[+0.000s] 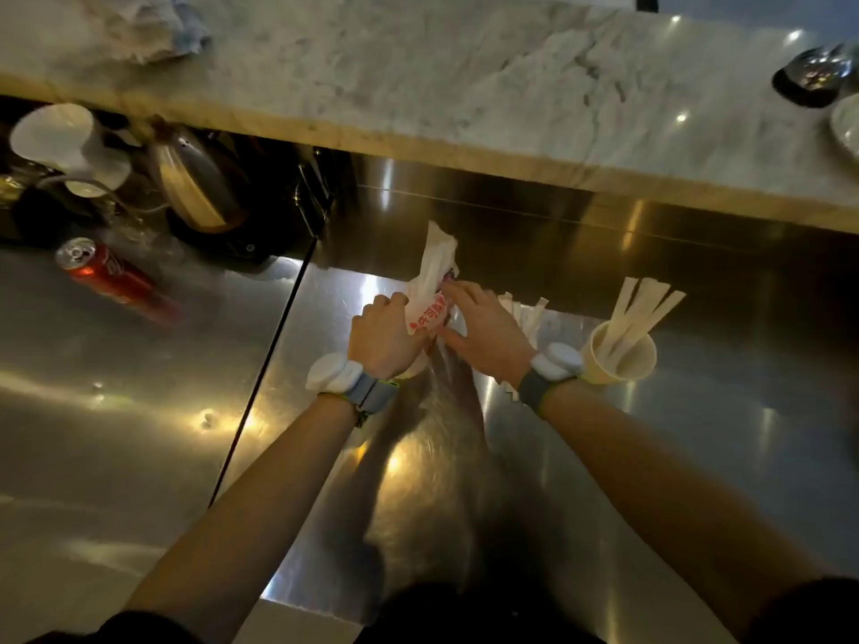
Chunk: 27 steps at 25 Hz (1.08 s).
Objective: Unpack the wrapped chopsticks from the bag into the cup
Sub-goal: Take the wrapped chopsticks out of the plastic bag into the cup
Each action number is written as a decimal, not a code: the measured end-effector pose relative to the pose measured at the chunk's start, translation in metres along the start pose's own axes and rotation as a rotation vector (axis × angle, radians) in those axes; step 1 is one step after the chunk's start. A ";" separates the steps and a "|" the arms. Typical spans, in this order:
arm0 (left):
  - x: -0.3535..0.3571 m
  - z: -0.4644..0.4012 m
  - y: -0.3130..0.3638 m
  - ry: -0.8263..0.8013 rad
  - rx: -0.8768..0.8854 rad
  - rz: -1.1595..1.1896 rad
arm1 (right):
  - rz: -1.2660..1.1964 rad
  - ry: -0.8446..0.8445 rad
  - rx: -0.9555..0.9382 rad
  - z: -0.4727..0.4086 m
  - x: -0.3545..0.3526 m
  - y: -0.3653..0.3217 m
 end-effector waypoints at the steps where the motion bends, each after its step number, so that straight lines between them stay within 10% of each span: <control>1: 0.002 -0.004 -0.003 -0.018 -0.005 -0.014 | 0.029 -0.018 -0.016 -0.005 0.005 -0.001; 12: 0.055 -0.029 -0.022 -0.124 0.033 -0.063 | 0.306 -0.127 -0.051 -0.031 0.029 -0.007; 27: 0.058 0.108 0.086 -0.210 0.541 0.189 | 0.393 0.286 0.058 0.164 -0.080 0.013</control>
Point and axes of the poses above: each hand's wrist, its own z-axis away from the middle knuckle, its own x-axis out of the palm, y = z × x, the point moved 5 cm from there along -z, towards the middle knuckle, and after that the axes turned 10 degrees about y, right-handed, at the moved point
